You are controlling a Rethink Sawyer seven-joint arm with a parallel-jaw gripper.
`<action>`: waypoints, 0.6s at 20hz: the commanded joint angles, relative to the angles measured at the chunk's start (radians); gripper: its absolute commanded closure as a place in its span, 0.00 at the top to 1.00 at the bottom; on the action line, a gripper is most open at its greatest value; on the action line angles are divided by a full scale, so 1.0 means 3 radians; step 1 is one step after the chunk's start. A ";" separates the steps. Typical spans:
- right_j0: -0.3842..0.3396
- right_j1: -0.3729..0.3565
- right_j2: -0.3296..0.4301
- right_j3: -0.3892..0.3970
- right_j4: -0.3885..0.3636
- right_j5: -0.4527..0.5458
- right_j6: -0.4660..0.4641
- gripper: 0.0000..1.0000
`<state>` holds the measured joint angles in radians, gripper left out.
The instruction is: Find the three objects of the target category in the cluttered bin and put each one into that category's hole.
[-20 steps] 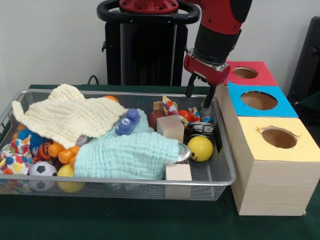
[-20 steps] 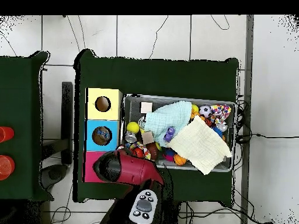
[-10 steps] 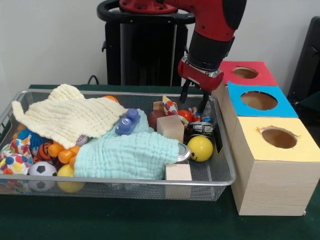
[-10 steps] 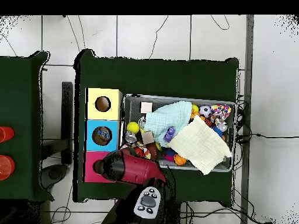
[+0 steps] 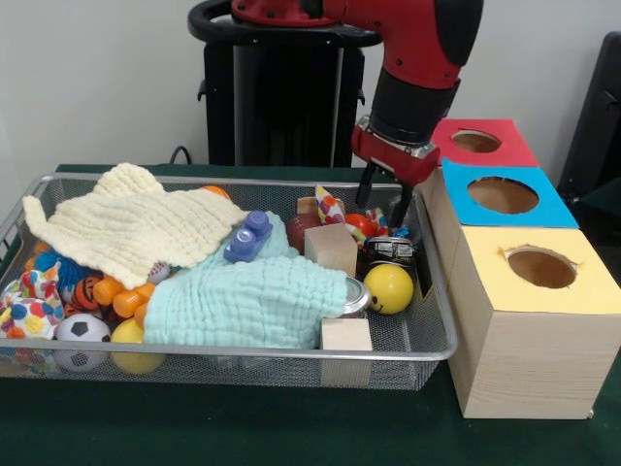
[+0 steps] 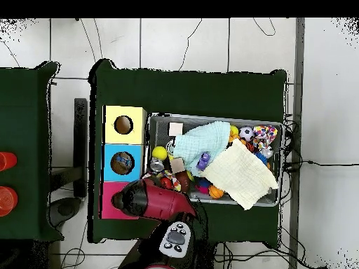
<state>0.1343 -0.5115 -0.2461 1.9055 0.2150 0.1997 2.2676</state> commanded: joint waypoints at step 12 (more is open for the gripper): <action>-0.0016 0.0210 0.0568 0.0091 0.0333 -0.0363 0.0734 1.00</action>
<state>0.1370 -0.5029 -0.2387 1.9070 0.2508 0.1744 2.2676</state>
